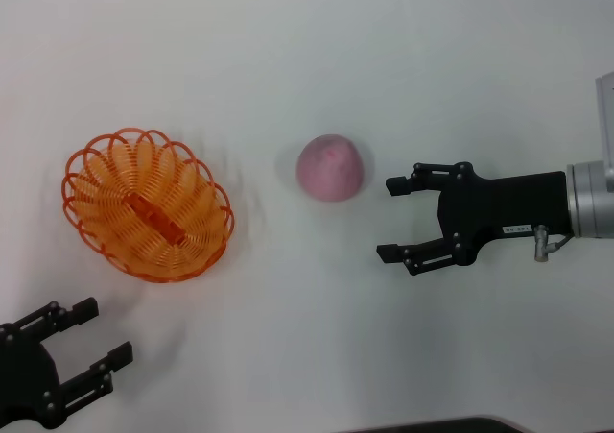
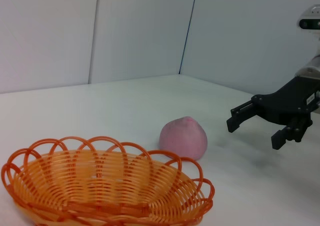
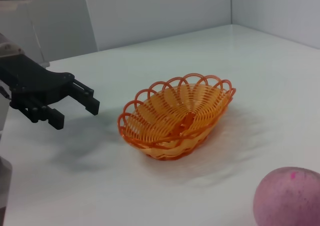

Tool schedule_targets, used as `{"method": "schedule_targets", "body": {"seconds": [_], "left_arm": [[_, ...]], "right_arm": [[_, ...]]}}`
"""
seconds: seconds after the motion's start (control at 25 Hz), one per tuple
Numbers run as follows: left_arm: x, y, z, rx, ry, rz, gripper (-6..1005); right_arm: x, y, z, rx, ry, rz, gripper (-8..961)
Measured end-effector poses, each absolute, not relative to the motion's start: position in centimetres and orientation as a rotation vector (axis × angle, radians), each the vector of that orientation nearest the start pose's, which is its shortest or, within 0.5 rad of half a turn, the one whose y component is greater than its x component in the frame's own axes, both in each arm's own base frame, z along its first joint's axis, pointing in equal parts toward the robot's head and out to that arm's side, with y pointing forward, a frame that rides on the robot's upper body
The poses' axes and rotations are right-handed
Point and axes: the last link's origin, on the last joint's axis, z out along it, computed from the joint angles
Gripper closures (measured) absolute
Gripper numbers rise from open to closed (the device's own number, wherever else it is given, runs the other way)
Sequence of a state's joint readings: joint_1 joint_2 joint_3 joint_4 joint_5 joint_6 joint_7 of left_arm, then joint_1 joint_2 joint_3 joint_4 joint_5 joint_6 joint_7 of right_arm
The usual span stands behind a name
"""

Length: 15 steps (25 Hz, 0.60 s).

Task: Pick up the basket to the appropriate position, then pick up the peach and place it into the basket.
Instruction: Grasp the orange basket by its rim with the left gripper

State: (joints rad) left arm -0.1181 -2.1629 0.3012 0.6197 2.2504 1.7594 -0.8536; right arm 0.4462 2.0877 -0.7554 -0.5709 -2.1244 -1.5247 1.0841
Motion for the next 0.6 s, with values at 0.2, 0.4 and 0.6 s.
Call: {"method": "schedule_targets", "body": {"seconds": [0.2, 0.4, 0.6], "left_arm": [[-36.24, 15.89, -1.48, -2.541, -0.643, -0.673, 324], [-36.17, 15.94, -1.45, -2.544, -0.596, -0.667, 324], [-36.13, 16.02, -1.36, -2.535, -0.563, -0.667, 325]], "right_arm": [[30.14, 28.35, -3.56, -2.882, 0.406, 0.475, 8], [30.13, 28.36, -3.56, -2.882, 0.399, 0.474, 7], [30.04, 28.45, -3.56, -2.883, 0.390, 0.474, 7]]}}
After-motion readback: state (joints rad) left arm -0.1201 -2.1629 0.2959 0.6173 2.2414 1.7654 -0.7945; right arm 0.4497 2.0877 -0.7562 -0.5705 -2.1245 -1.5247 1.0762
